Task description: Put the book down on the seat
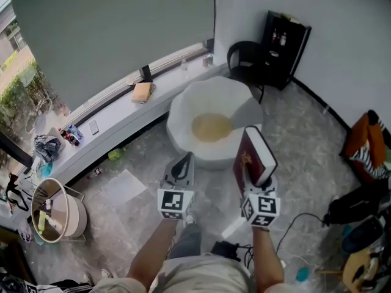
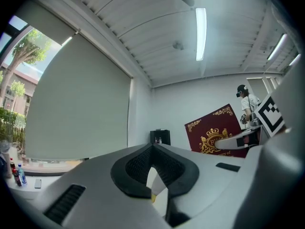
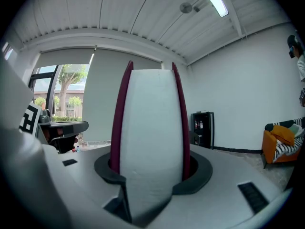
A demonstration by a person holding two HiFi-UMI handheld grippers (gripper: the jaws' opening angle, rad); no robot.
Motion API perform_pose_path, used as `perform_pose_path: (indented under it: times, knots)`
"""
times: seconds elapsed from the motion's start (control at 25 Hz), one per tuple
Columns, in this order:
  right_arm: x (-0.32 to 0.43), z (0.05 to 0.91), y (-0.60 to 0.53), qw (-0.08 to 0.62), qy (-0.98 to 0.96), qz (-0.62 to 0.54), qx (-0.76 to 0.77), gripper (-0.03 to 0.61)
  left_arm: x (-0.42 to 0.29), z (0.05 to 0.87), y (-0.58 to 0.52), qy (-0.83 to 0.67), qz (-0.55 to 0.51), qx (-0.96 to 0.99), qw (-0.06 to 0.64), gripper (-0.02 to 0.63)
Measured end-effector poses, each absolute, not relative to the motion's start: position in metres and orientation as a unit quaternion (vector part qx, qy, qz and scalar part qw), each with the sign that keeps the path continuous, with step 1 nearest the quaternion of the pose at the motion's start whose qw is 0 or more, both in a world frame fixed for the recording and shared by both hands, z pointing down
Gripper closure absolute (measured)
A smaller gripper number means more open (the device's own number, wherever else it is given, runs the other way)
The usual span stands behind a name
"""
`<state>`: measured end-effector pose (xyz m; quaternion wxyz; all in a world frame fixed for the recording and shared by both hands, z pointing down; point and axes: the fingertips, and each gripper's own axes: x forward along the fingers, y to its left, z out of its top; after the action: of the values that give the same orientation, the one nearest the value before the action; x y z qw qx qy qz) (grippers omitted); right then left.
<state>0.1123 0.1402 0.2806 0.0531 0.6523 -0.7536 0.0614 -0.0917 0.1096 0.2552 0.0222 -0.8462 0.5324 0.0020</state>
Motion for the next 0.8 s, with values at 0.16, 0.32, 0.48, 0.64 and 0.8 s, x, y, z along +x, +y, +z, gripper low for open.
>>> perform_pose_path:
  times: [0.16,0.32,0.48,0.64,0.8]
  knots:
    - [0.093,0.269,0.088,0.055,-0.749,0.055,0.658,0.356,-0.109,0.248,0.055,0.527,0.007,-0.849,0.025,0.607]
    - [0.071,0.261,0.037,0.059,-0.746,0.051,0.661,0.356,-0.126,0.243,0.005,0.519,0.009,-0.854,0.025,0.607]
    - [0.048,0.257,-0.001,0.062,-0.742,0.048,0.665,0.356,-0.145,0.24,-0.037,0.513,0.011,-0.858,0.024,0.609]
    - [0.045,0.263,-0.024,0.064,-0.732,0.054,0.677,0.356,-0.157,0.245,-0.067,0.509,0.011,-0.861,0.021,0.608]
    - [0.053,0.273,-0.043,0.065,-0.722,0.062,0.686,0.356,-0.158,0.254,-0.089,0.506,0.007,-0.862,0.017,0.607]
